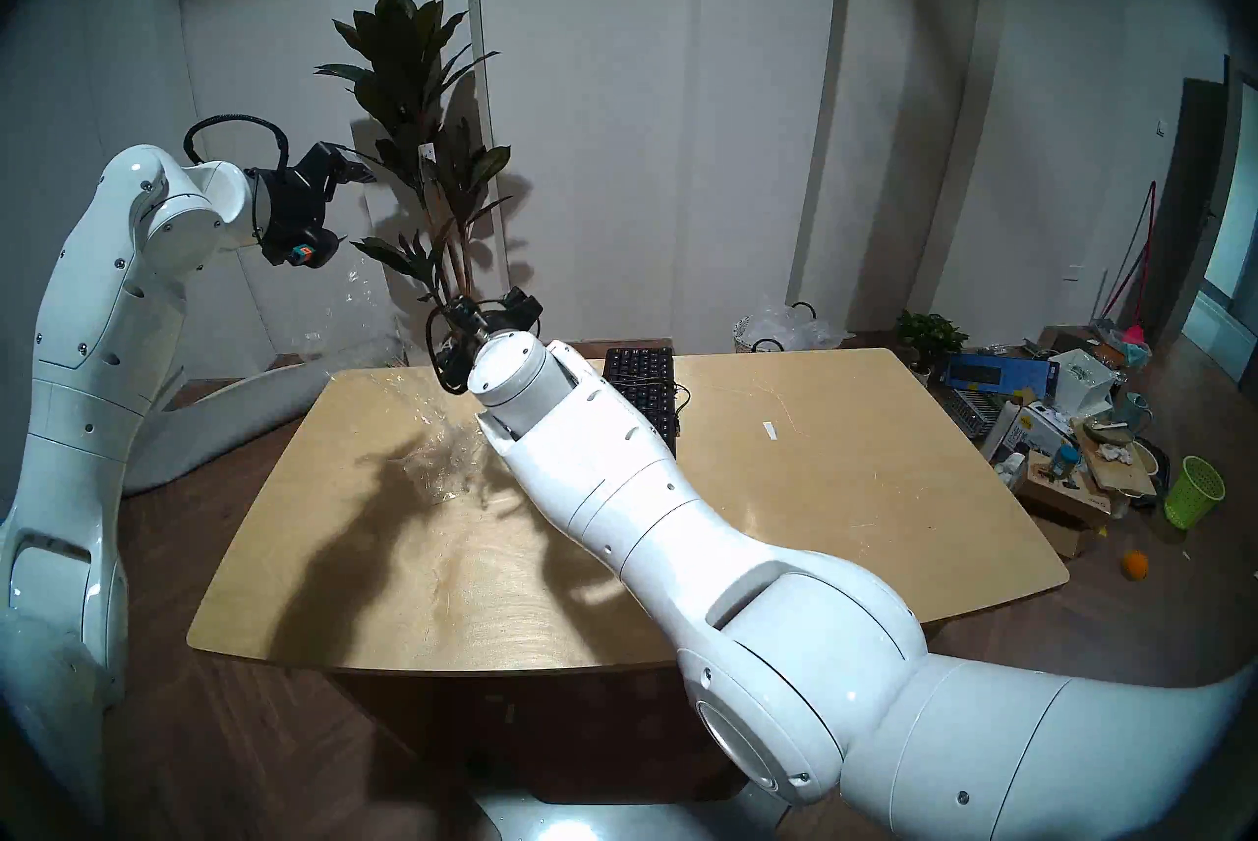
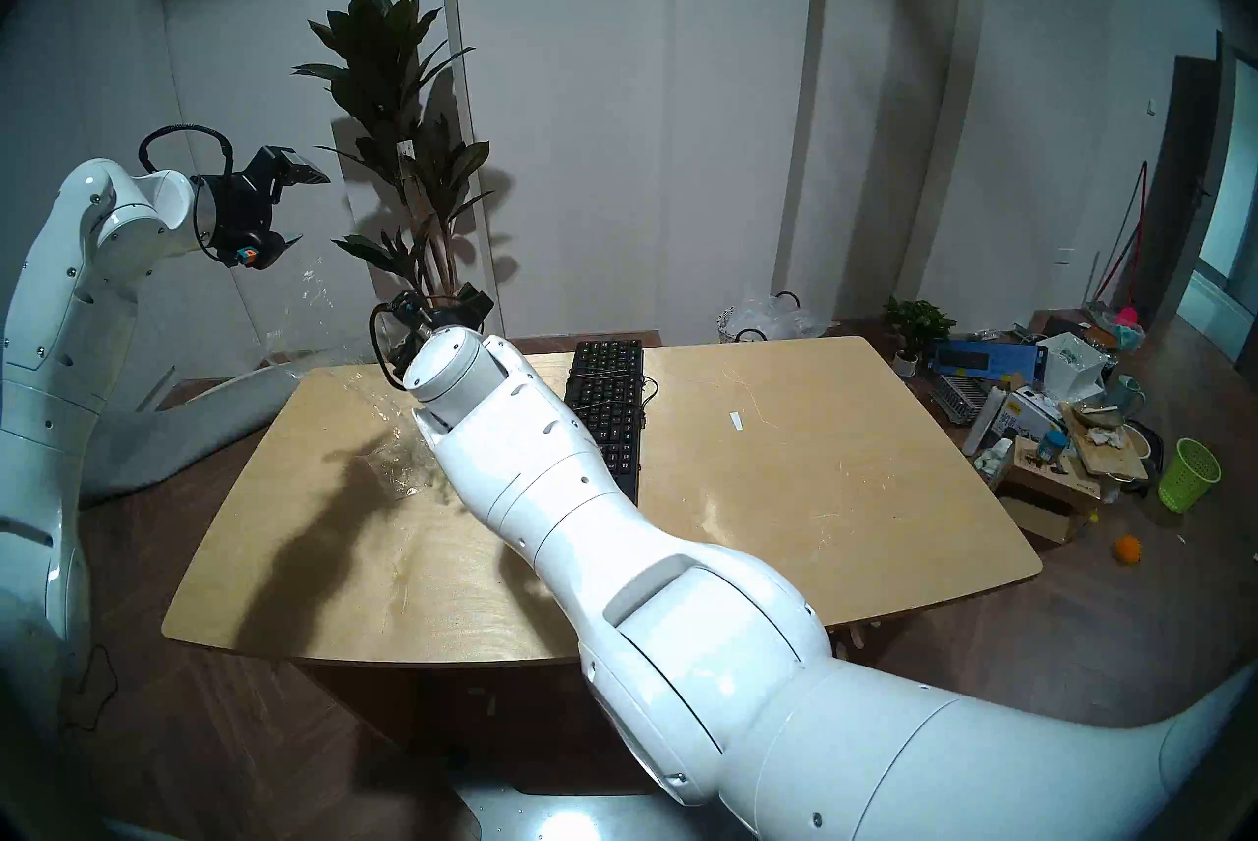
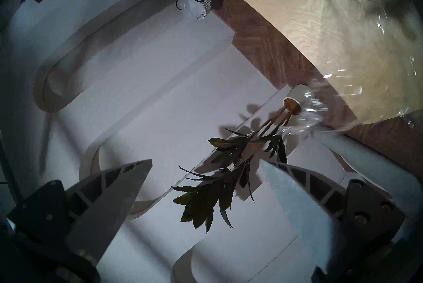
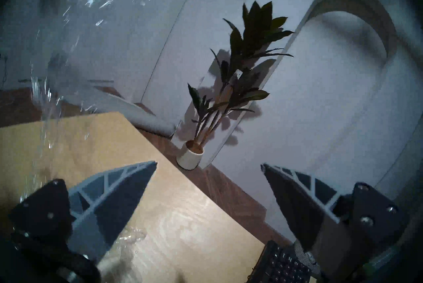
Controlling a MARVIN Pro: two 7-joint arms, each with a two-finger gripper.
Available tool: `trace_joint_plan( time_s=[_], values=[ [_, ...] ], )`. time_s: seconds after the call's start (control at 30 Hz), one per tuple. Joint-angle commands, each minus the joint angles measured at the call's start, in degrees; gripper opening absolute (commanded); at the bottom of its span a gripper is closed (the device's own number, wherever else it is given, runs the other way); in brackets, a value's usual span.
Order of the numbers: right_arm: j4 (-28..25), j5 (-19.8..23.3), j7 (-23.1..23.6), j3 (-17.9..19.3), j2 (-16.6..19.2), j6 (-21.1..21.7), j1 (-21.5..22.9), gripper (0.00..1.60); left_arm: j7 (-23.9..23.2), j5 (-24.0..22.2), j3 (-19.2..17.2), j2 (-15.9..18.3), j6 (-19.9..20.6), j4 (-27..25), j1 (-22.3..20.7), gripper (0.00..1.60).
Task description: Unwrap the new keyboard and set the wrapping aside
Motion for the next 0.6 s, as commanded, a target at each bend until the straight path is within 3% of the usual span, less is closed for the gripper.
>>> trace_joint_plan(
  time_s=[0.0,0.17,0.27,0.37,0.57],
  values=[
    [-5.9,5.1,-1.9,-0.7,-1.3,-2.5,2.0,1.60,0.2,0.8,0.3,-1.3,0.9,0.5,-4.2,1.60],
    [-5.3,8.6,-6.9,-1.6,-1.3,-3.3,0.0,1.60,0.0,2.2,1.0,-2.1,1.8,2.2,-6.4,1.60],
    [-3.2,8.7,-9.9,0.8,-1.3,-5.2,1.0,1.60,0.2,2.3,-0.3,-1.9,3.2,3.2,-6.7,1.60],
    [-2.6,9.3,-11.8,3.8,-1.1,-4.5,3.1,1.60,0.4,-1.6,-4.6,-3.3,6.8,5.3,-5.5,1.60],
    [-4.3,9.8,-14.7,9.0,4.6,-4.8,5.2,1.60,2.4,-4.9,-10.2,-3.7,11.5,10.0,-4.0,1.60]
  ],
)
